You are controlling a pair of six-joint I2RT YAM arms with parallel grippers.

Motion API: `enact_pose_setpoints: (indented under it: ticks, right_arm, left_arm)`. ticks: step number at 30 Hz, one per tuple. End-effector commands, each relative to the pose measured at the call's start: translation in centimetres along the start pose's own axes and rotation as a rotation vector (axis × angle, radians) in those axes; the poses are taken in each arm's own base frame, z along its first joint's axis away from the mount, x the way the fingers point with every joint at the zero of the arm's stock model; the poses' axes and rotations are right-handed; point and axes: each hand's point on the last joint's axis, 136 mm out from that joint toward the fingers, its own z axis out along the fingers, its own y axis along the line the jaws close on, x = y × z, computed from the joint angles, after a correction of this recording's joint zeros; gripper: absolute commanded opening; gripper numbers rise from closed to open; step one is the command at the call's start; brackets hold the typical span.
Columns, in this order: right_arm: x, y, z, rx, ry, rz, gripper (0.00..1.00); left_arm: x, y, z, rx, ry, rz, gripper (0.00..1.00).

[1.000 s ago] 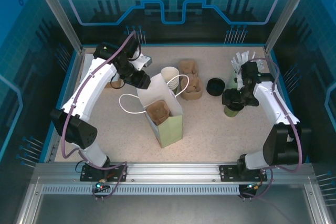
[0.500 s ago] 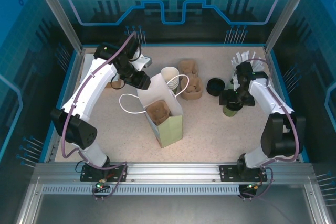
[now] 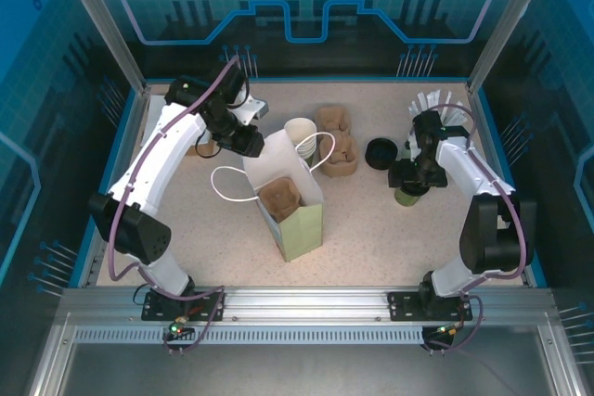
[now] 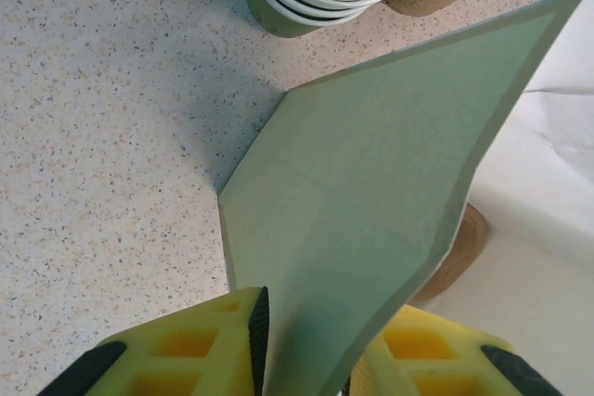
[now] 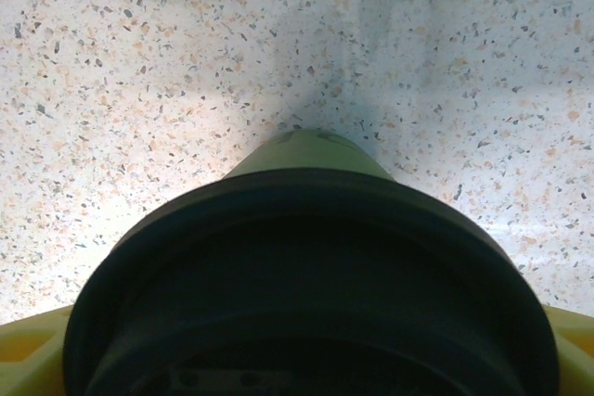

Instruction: Pack the takeout coffee

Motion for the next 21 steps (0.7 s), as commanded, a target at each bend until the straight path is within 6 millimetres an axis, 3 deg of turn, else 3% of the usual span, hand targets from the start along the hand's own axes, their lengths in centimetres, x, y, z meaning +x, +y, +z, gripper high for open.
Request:
enact_pose_setpoints:
  ticks: [1,5,8,21]
  right_arm:
    - [-0.3,0.3,-1.7,0.013,-0.036,-0.032,0.88]
    - [0.0,0.6,-3.7,0.019,-0.059,-0.059,0.87]
    - [0.4,1.1,-6.2,0.003,-0.095,-0.073,0.87]
    - [4.2,7.4,-20.8,-0.124,-0.277,-0.186,0.86]
  left_arm:
    - [0.2,-0.7,-0.8,0.034,-0.024,-0.001,0.26]
    - [0.1,-1.0,-0.8,0.047,-0.032,-0.008,0.25]
    - [0.0,-1.0,-0.8,0.048,-0.035,-0.021,0.24]
    - [-1.0,-1.9,-1.0,0.1,-0.079,-0.048,0.1]
